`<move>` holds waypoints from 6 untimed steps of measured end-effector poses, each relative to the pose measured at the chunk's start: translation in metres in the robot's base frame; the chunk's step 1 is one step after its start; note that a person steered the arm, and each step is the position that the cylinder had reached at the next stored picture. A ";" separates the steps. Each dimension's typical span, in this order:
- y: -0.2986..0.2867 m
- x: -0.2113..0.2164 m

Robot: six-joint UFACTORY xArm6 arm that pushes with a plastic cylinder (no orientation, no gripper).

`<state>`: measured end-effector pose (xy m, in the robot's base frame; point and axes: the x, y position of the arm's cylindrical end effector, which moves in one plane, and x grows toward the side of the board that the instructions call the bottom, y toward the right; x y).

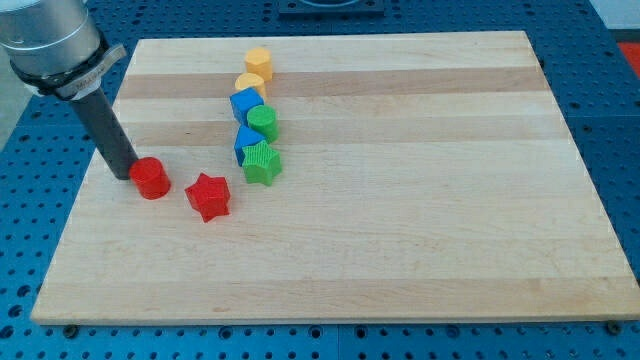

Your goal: Point your arm at the red circle

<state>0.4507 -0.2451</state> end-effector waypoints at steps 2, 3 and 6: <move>0.065 0.016; 0.086 0.017; 0.079 0.047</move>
<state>0.4979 -0.1657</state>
